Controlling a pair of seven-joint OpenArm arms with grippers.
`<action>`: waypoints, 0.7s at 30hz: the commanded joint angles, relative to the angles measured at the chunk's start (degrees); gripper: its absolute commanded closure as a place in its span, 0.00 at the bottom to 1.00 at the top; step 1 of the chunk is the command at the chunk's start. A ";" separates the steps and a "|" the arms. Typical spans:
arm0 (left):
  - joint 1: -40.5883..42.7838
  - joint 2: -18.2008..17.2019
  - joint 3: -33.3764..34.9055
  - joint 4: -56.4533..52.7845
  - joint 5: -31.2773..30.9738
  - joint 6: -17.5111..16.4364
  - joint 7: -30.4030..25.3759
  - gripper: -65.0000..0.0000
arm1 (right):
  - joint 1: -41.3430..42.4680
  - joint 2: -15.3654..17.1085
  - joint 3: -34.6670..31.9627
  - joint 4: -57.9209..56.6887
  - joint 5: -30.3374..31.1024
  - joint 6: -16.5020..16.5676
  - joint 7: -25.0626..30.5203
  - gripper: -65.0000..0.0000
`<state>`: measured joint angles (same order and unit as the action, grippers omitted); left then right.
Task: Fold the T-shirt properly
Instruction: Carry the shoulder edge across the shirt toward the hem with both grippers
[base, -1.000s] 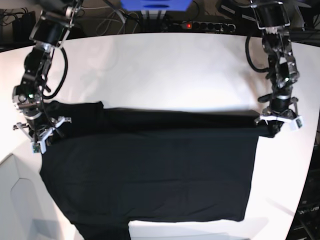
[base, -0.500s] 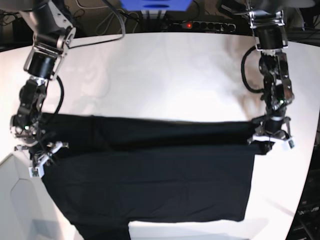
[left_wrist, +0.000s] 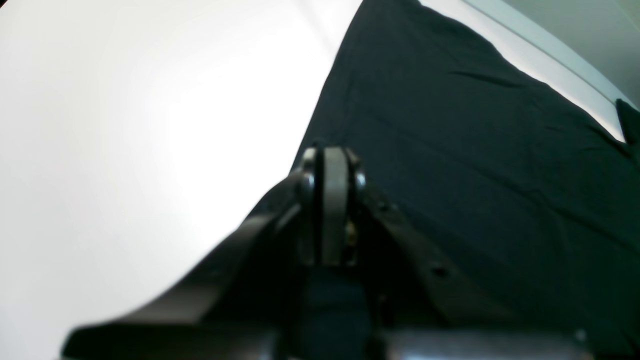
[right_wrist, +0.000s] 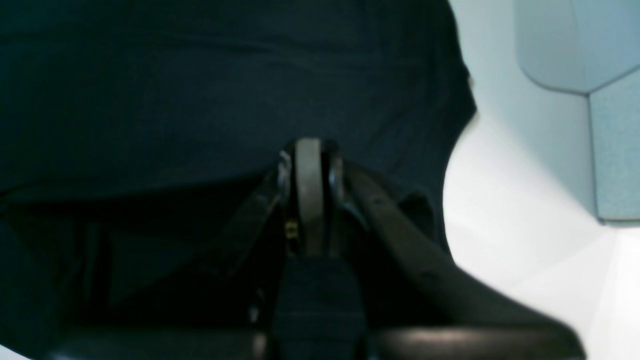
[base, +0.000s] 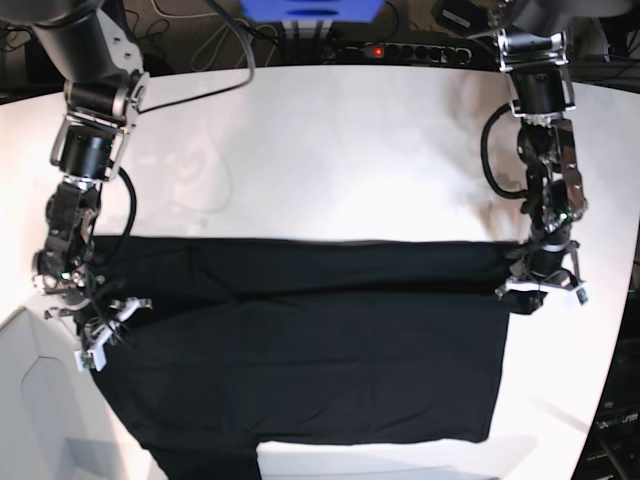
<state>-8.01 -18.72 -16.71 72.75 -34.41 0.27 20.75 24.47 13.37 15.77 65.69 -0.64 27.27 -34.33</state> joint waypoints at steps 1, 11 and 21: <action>-1.79 -0.84 -0.30 0.35 -0.09 -0.05 -1.63 1.00 | 1.51 0.83 0.10 0.73 0.60 0.21 1.58 1.00; -3.29 -0.84 -0.30 -1.76 -0.09 -0.32 -1.63 1.00 | 1.95 0.83 0.10 0.73 0.60 0.21 1.67 1.00; -4.17 -0.84 -0.30 -1.76 -0.09 -0.32 -1.63 1.00 | 4.59 0.83 -4.12 0.55 0.60 0.21 1.67 1.00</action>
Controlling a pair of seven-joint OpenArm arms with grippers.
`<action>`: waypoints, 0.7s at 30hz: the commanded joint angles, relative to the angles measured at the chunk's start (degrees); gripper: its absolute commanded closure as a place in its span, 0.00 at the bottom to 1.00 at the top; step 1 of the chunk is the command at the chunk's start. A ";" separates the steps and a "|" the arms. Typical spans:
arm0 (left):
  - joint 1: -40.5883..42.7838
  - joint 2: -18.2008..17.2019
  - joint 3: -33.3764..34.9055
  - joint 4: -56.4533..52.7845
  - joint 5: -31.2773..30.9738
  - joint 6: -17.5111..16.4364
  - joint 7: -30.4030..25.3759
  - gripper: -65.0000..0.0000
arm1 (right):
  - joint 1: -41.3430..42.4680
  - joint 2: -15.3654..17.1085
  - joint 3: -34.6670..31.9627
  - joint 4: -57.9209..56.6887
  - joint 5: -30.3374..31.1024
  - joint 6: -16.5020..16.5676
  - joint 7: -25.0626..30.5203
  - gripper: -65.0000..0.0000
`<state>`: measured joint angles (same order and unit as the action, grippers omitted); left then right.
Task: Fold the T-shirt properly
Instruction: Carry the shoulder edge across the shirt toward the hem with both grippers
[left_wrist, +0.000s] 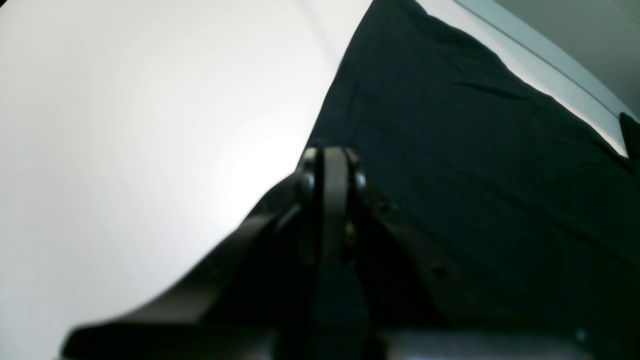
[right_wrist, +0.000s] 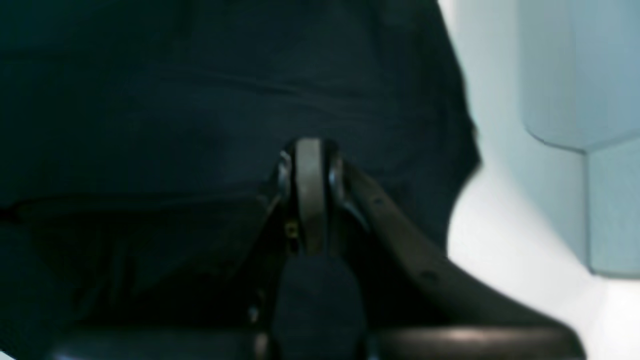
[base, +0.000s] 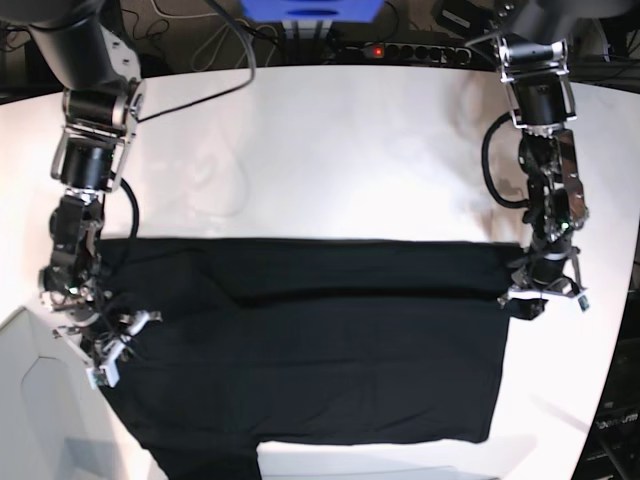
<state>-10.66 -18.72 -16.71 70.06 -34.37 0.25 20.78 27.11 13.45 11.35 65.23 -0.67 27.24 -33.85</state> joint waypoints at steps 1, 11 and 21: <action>-1.78 -0.84 -0.30 0.93 -0.14 -0.30 -1.65 1.00 | 1.94 0.74 0.03 1.01 0.62 0.23 1.27 1.00; -3.89 -0.84 -0.30 -4.17 -0.14 -0.03 -1.39 0.99 | 2.03 1.45 0.47 1.10 0.62 0.14 0.75 0.99; -4.60 -0.93 0.58 -2.50 -0.14 -0.38 4.76 0.40 | 0.27 2.59 0.65 1.71 0.71 0.23 0.75 0.53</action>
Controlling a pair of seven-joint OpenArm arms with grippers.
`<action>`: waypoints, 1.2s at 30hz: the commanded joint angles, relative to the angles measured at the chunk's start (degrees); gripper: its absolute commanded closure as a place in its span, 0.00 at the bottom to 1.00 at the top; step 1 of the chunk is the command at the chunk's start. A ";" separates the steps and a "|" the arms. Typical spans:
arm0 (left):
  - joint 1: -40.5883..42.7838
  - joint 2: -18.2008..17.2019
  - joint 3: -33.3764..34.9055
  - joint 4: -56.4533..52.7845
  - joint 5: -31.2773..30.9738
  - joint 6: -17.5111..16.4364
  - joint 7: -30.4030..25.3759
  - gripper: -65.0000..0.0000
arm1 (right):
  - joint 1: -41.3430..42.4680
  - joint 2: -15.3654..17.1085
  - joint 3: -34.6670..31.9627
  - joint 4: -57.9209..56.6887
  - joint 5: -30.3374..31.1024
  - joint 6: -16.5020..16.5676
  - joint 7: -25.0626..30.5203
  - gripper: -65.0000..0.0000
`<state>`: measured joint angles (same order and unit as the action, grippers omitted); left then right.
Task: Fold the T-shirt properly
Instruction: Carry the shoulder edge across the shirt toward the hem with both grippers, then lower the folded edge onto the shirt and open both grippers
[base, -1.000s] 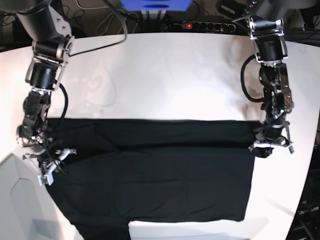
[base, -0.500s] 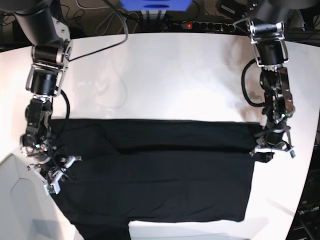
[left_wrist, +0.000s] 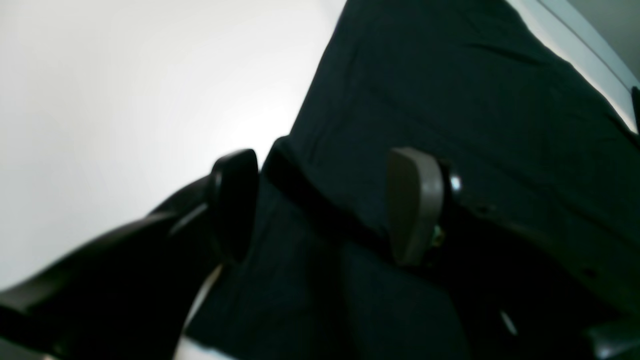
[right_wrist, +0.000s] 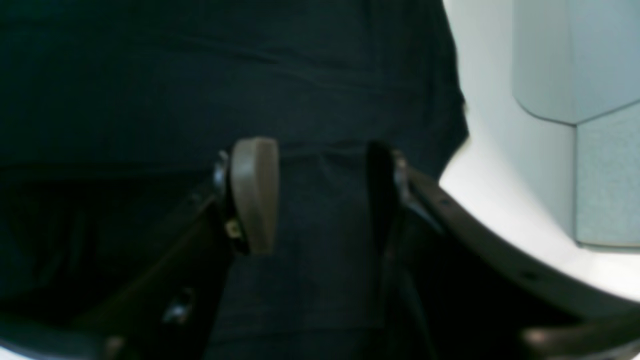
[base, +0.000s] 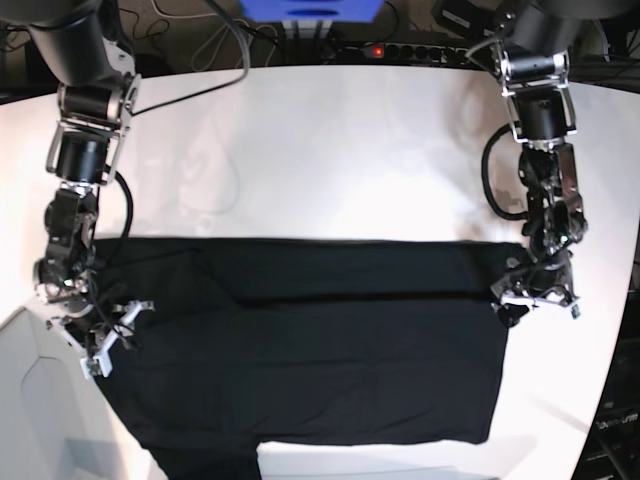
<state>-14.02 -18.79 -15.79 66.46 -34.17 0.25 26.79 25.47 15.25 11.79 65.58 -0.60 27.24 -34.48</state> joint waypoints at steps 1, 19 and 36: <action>-0.26 -0.86 -0.43 1.90 -0.60 -0.38 -1.25 0.40 | 1.21 0.80 0.21 1.36 0.65 0.23 1.38 0.51; 9.85 2.83 -5.44 4.45 -0.42 0.06 -1.42 0.40 | -11.72 1.15 7.33 11.21 0.91 0.32 2.00 0.50; 9.41 2.57 -3.77 0.14 -0.42 -0.38 -1.16 0.42 | -11.72 3.79 12.16 10.86 0.91 0.32 1.91 0.50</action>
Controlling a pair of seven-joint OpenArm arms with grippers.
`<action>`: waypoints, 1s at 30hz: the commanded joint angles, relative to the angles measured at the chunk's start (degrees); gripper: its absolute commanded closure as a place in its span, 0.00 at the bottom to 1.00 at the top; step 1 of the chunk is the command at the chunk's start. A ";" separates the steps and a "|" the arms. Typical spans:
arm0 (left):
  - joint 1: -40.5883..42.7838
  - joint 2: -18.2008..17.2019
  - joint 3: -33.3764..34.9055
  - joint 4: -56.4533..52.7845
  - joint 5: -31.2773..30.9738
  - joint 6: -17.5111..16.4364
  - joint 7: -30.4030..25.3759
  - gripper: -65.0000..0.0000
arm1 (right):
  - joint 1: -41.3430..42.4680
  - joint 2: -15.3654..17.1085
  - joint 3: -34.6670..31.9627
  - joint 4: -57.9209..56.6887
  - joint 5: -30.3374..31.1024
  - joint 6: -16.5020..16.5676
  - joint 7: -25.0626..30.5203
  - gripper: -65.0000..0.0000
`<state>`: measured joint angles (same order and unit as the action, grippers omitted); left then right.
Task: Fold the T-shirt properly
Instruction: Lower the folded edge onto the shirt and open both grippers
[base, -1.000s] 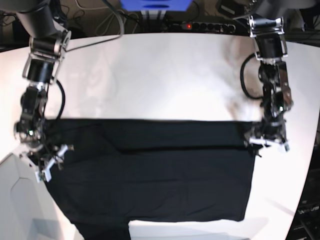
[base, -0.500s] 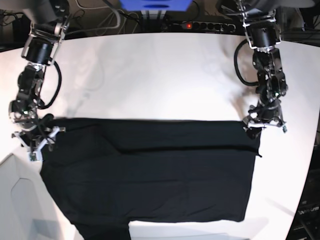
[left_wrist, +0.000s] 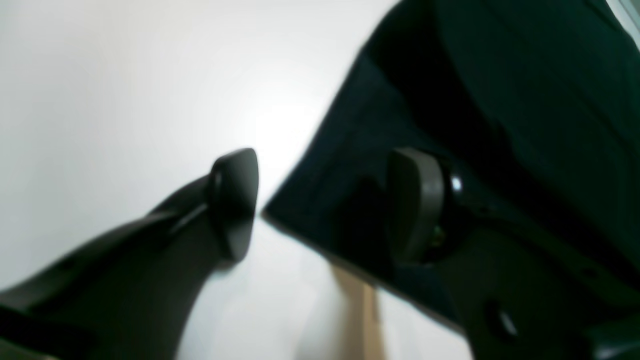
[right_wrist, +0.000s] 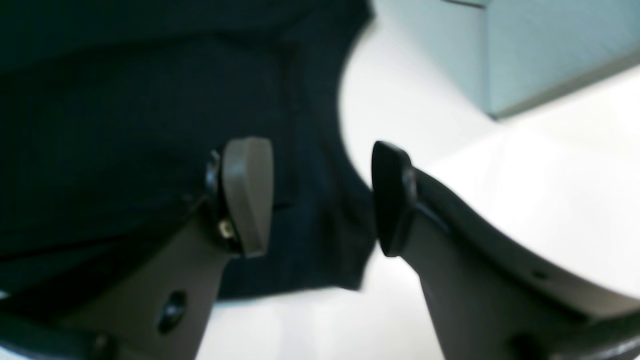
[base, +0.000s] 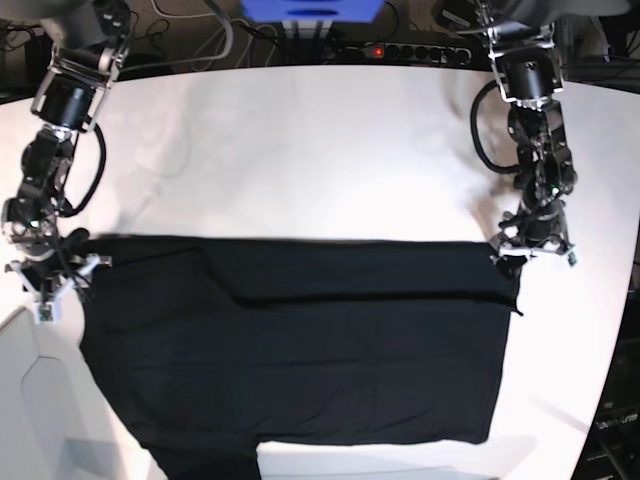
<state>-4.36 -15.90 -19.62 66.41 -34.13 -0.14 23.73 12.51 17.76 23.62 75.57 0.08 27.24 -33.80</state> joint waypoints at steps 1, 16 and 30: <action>-0.17 -0.41 1.02 0.18 -0.46 0.01 1.81 0.46 | 1.25 1.27 1.83 0.87 0.23 0.32 1.23 0.50; -0.08 -0.41 1.46 -0.17 -0.46 0.19 1.90 1.00 | -2.71 1.45 3.06 -2.56 0.23 0.32 1.23 0.50; 0.98 -0.58 1.46 -0.17 -0.38 0.19 2.08 1.00 | -2.27 2.50 2.89 -12.76 0.23 0.32 4.92 0.53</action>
<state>-3.51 -16.03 -18.00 66.00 -35.03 -0.43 23.75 9.65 19.33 26.46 62.57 1.13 27.22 -28.05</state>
